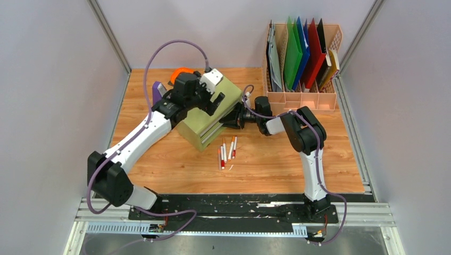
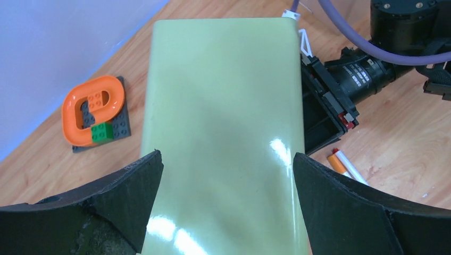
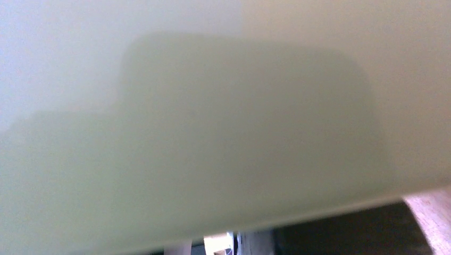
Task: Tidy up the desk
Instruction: Open the drawer in the storage box.
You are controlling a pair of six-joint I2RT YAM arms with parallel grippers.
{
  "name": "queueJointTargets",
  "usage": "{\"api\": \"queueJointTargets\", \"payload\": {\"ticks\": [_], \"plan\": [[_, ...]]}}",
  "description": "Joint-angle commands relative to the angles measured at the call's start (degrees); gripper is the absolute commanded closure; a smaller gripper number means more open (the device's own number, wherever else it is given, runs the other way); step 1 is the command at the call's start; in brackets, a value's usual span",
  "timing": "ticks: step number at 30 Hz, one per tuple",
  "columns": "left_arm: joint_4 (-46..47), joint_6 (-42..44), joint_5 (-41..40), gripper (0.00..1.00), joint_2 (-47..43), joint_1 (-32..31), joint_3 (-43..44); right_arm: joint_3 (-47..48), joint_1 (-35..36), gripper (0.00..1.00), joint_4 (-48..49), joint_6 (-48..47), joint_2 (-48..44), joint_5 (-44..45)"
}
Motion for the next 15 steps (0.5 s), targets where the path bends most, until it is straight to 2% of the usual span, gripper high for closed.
{"api": "queueJointTargets", "payload": {"ticks": [1,6,15], "plan": [[-1.0,5.1,-4.0,0.0,4.4,-3.8,3.5,3.7,-0.7,1.0,2.9,-7.7,-3.4,-2.6],[-1.6,6.9,-11.9,0.0,9.8,-7.0,5.4,4.3,-0.7,1.0,2.3,-8.1,-2.7,-2.9],[-1.4,6.8,-18.7,0.0,13.9,-8.4,6.8,4.1,-0.8,1.0,2.5,-8.4,-2.5,-3.4]]}}
